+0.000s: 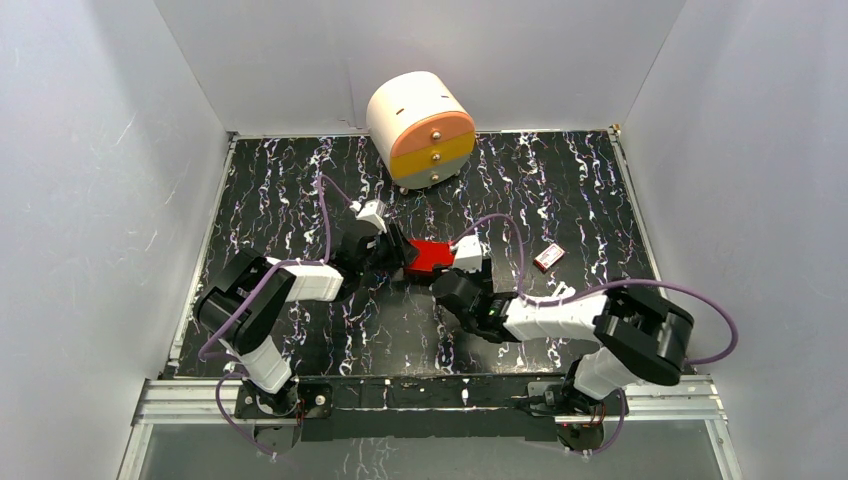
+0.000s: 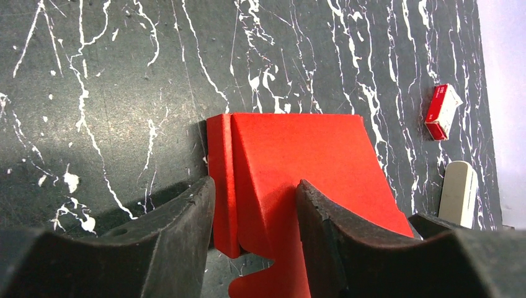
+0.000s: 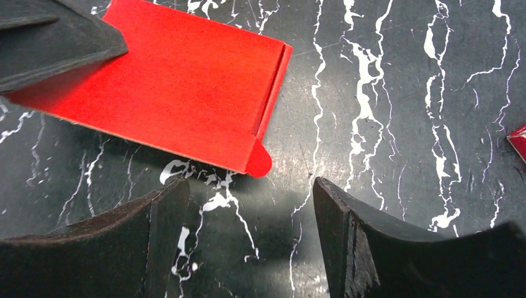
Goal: Fold the paper box
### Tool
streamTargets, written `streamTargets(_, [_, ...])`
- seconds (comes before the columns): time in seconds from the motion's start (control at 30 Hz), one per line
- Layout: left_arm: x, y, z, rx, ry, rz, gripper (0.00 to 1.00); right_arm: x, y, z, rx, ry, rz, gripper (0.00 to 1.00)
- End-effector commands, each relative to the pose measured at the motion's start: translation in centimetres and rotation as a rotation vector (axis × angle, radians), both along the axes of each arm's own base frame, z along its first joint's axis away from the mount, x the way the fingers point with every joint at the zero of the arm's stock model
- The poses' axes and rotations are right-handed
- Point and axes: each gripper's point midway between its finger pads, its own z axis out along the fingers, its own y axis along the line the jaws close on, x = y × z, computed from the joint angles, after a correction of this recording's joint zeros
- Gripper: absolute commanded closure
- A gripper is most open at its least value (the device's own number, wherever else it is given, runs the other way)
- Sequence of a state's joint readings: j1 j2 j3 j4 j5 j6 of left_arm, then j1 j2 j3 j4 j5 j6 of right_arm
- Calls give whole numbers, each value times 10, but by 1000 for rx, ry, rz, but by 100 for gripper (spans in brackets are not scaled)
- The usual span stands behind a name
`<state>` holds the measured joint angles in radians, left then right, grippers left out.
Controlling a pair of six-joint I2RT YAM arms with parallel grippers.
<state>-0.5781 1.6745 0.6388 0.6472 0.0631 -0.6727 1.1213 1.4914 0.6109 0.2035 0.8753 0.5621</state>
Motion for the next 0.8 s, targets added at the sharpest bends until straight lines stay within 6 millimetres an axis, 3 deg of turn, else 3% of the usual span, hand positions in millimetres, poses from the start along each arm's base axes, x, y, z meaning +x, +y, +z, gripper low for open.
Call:
streamTargets(0.0, [-14, 13, -29, 97, 81, -11, 53, -10, 8, 26, 55, 28, 68, 18])
streamTargets(0.17, [-15, 14, -28, 103, 78, -18, 57, -8, 6, 51, 175, 10, 103, 19])
streamTargets(0.43, [-16, 16, -27, 112, 75, -17, 64, 29, -3, 69, 409, 43, 91, 29])
streamTargets(0.57, [-17, 17, -27, 111, 76, -18, 68, 42, 0, 60, 468, 93, 71, 31])
streamTargets(0.77, [-19, 16, -30, 113, 89, -25, 68, 55, 1, 30, 479, 173, 32, 32])
